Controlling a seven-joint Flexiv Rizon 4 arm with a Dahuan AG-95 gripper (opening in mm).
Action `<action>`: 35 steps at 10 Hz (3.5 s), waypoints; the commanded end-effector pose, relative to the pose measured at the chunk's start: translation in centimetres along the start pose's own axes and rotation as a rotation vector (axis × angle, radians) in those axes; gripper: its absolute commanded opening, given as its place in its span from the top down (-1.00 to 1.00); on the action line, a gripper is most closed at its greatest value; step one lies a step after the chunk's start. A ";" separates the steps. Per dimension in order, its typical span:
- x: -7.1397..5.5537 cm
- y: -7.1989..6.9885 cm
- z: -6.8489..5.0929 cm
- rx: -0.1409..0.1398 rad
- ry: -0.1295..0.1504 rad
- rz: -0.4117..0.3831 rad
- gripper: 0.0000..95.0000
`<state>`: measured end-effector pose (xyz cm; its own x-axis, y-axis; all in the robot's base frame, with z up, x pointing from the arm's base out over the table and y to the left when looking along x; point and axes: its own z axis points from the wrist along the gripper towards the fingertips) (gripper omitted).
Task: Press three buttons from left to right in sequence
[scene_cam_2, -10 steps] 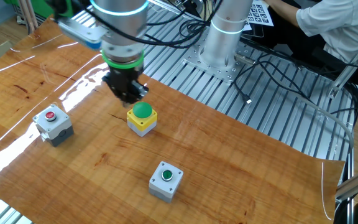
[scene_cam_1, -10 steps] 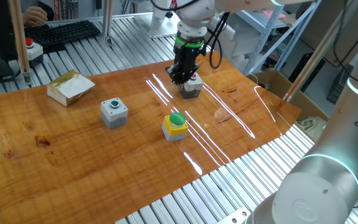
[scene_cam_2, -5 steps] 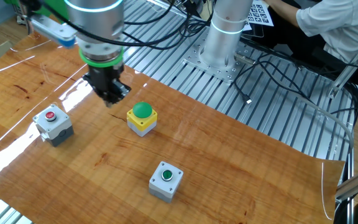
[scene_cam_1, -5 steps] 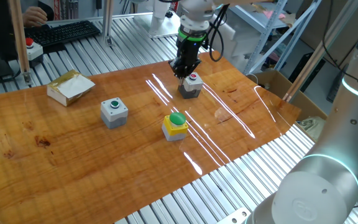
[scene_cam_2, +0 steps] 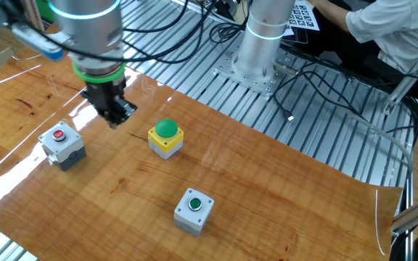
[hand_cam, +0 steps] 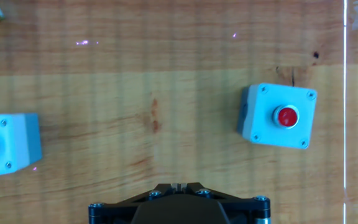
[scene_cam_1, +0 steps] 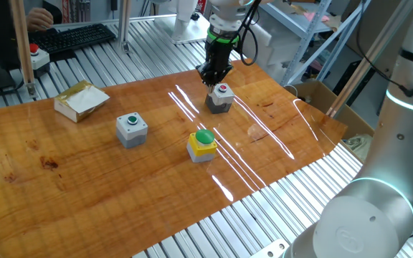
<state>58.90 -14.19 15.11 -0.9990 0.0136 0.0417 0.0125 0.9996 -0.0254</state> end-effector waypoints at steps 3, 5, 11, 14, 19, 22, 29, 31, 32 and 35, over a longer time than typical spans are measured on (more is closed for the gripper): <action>-2.2 -1.8 0.8 -0.007 -0.007 0.007 1.00; -2.1 -2.0 1.3 -0.014 -0.003 0.015 1.00; -2.1 -2.1 1.5 -0.051 0.004 0.147 1.00; -2.1 -2.1 1.5 -0.050 -0.002 0.204 1.00; -2.1 -2.1 1.5 -0.045 -0.009 0.281 1.00; -2.1 -2.1 1.5 -0.033 -0.041 0.244 1.00; -7.5 -8.0 2.7 -0.029 -0.049 0.111 1.00; -7.7 -8.1 2.7 0.005 -0.061 0.107 0.60; -7.7 -8.3 2.7 0.014 -0.068 0.145 0.20; -7.8 -8.5 2.5 -0.001 -0.069 0.177 0.20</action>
<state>66.50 -22.91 12.44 -0.9848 0.1681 -0.0436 0.1706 0.9833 -0.0637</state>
